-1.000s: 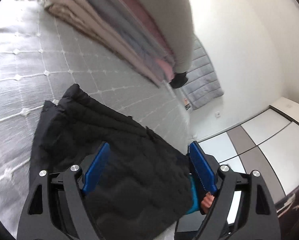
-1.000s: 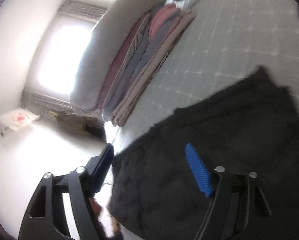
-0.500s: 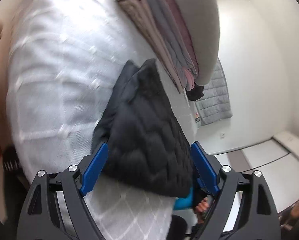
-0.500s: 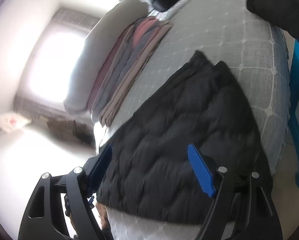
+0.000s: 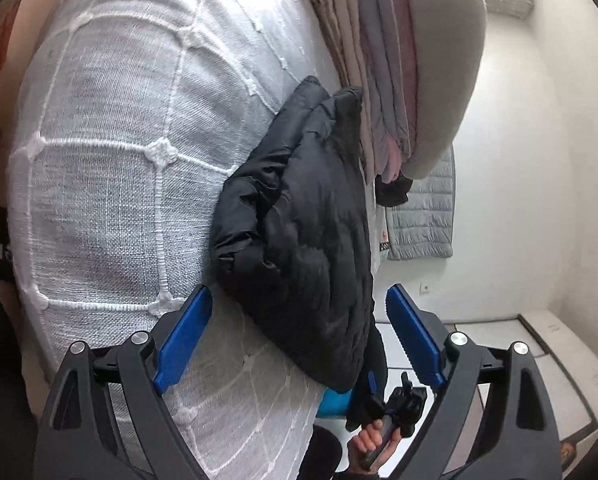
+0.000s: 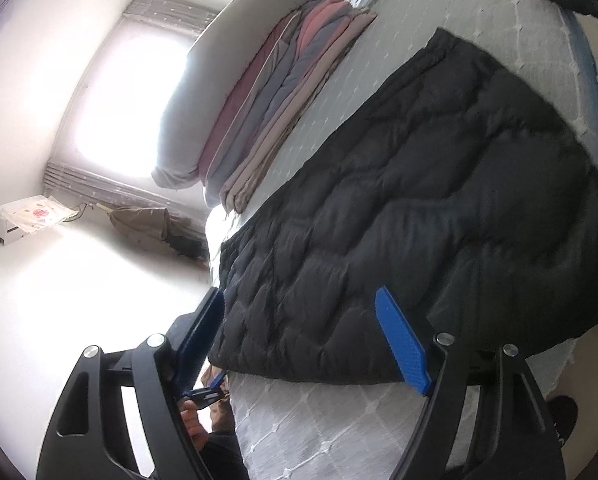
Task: Fold large clothes
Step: 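Close the left gripper on the side edge of the jacket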
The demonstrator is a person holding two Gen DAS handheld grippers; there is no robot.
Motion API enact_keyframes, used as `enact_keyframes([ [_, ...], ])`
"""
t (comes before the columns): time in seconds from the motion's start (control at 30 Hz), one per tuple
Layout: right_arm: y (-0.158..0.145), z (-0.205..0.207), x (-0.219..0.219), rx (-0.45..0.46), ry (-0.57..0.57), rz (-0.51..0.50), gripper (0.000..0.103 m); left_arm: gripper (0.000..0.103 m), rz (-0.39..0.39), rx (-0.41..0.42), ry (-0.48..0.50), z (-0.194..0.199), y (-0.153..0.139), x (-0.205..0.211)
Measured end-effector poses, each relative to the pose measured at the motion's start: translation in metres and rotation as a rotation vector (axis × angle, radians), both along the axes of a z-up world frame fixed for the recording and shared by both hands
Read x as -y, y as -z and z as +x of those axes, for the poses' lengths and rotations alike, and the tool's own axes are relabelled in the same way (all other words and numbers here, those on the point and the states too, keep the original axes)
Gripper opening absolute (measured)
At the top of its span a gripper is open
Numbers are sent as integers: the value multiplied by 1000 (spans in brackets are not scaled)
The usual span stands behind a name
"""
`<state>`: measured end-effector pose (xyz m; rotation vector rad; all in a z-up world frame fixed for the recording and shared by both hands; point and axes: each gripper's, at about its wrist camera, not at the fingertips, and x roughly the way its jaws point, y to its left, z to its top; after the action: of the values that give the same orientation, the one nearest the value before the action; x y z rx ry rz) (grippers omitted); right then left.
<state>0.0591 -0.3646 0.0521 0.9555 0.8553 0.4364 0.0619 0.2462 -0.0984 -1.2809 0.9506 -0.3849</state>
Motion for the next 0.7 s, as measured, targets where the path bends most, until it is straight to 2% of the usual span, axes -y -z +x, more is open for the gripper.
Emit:
enact_keyframes([
  [0.23,-2,7,-15,14,-27,-4,76,85,-40,12,-53,4,11,8],
  [0.47,-12,15,-24,41,-23,-110,76,85,-68,60,-106,12,8,22],
  [0.5,-14,17,-25,44,-19,-136,76,82,-73,73,-123,11,8,22],
  [0.57,-17,22,-27,47,-6,-201,75,56,-61,92,-130,10,9,26],
  [0.6,-15,23,-28,45,-3,-215,75,30,-59,82,-125,10,12,28],
  [0.63,-14,26,-28,36,2,-226,75,22,-64,70,-122,11,17,29],
  [0.7,-7,31,-27,15,10,-228,75,15,-35,63,-128,9,19,29],
])
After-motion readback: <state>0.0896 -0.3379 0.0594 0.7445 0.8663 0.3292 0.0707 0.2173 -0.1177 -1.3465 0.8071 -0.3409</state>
